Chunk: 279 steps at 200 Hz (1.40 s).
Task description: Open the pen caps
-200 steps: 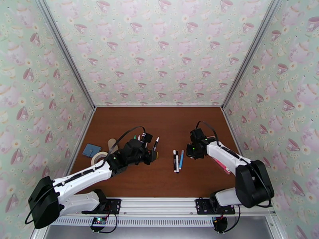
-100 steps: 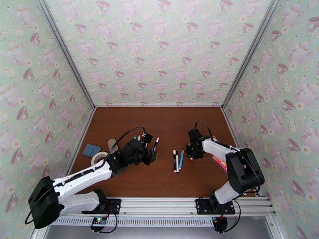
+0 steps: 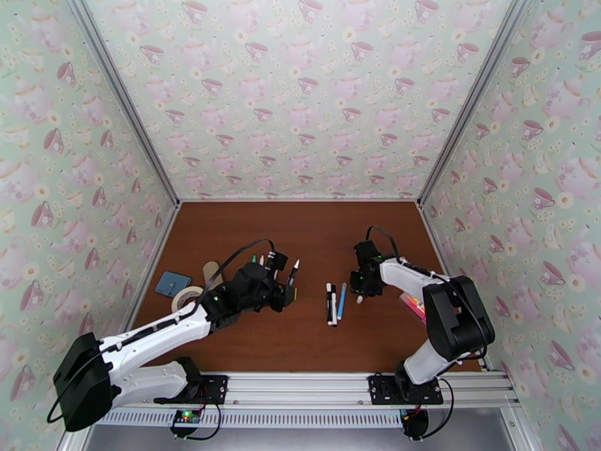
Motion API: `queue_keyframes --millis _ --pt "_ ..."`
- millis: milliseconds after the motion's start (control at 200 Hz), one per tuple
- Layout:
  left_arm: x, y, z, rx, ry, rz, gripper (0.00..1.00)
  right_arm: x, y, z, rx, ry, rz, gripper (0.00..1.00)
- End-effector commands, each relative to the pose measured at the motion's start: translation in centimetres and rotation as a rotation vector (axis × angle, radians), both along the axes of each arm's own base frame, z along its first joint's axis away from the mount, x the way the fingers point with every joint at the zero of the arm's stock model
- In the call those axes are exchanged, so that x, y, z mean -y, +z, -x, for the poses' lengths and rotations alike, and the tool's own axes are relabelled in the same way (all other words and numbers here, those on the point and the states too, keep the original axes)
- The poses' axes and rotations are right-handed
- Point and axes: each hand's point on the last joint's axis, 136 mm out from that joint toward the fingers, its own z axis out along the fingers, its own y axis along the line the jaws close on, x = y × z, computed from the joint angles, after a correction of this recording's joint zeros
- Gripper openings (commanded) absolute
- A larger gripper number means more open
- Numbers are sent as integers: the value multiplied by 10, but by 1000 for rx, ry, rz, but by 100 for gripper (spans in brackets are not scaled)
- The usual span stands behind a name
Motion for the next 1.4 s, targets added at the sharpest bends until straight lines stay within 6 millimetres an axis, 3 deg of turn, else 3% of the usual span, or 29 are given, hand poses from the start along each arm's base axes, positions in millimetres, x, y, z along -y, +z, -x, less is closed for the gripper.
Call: queue_keyframes --millis 0,165,461,566,1392 --pt "0 7 -4 29 11 5 3 0 21 -6 56 -6 -11 35" --pt "0 10 -3 35 11 9 3 3 30 11 53 -49 -27 39" --pt "3 10 -4 37 2 15 3 -1 27 37 6 -65 -28 41" --pt "4 9 -4 36 2 17 3 -7 25 38 -5 -52 -41 41" --pt "4 4 -3 31 2 16 3 0 4 37 -45 -52 33 31"
